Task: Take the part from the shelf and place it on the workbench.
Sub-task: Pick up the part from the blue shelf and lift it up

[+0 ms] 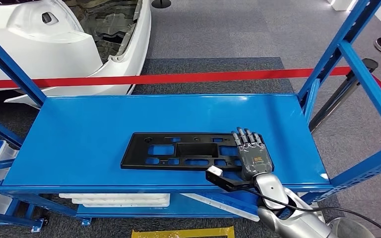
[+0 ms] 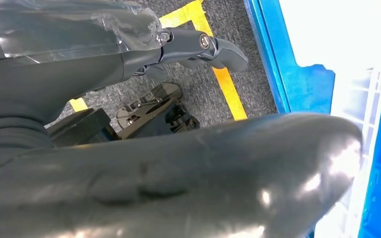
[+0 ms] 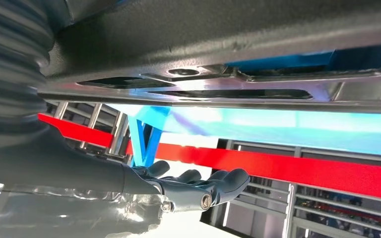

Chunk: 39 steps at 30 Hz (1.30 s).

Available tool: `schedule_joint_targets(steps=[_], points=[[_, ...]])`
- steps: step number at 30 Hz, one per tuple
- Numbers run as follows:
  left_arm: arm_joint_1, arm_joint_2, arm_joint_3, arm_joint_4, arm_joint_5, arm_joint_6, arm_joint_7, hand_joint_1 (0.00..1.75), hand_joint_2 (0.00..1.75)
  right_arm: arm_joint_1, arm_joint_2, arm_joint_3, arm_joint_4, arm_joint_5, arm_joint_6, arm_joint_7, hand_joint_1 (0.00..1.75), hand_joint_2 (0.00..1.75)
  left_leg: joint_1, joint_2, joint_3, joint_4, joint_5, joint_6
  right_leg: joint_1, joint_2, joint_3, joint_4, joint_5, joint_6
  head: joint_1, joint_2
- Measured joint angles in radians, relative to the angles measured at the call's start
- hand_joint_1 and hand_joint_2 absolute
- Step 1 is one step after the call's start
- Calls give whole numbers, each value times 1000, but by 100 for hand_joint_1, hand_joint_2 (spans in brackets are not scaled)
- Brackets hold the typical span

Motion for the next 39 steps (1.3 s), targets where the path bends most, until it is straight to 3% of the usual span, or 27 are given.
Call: schedule_joint_targets(steps=[4, 9, 10, 13, 14, 18, 22, 34, 39], points=[[2, 0, 1, 0, 4, 4, -1, 0, 0, 0, 12, -12, 24, 11, -45, -17, 0, 175, 0, 0, 0, 0, 0, 0, 0, 0, 0, 0, 0, 0, 0, 0], [5, -3, 2, 0, 11, 15, -5, 0, 0, 1, 35, -17, 99, 32, -197, -64, 1, 175, 0, 0, 0, 0, 0, 0, 0, 0, 0, 0, 0, 0, 0, 0], [6, -4, 3, 0, 13, 18, -5, 0, 0, 1, 40, -17, 118, 38, -236, -72, 13, 175, 0, 0, 0, 0, 0, 0, 0, 0, 0, 0, 0, 0, 0, 0], [8, -5, 6, 0, 16, 22, -7, 0, 0, 0, 53, -18, 171, 49, -323, -89, 69, 175, 0, 0, 0, 0, 0, 0, 0, 0, 0, 0, 0, 0, 0, 0], [8, -5, 6, 0, 16, 23, -7, 0, 0, 0, 57, -18, 187, 50, -340, -93, 77, 175, 0, 0, 0, 0, 0, 0, 0, 0, 0, 0, 0, 0, 0, 0], [10, -5, 7, 0, 17, 26, -7, 0, 0, 0, 69, -19, 237, 50, -387, -101, 77, 175, 0, 0, 0, 0, 0, 0, 0, 0, 0, 0, 0, 0, 0, 0], [10, -5, 7, 0, 17, 27, -7, 0, 0, -2, 78, -20, 270, 50, -398, -102, 175, 175, 0, 0, 0, 0, 0, 0, 1, 0, 0, 0, 0, 0, 0, 0], [11, -5, 7, 0, 25, 36, -8, 0, 0, -19, 88, -37, 314, 44, -518, -123, 175, 175, 1, 0, 0, 0, 0, 0, 0, 0, 0, 0, 0, 0, 0, 0], [12, -6, 7, 0, 27, 42, -10, 0, 0, 32, 91, -88, 230, 117, -532, -119, 175, 175, 0, -2, 0, 0, 0, 0, 0, -2, 1, 0, 0, 0, 0, 0]])
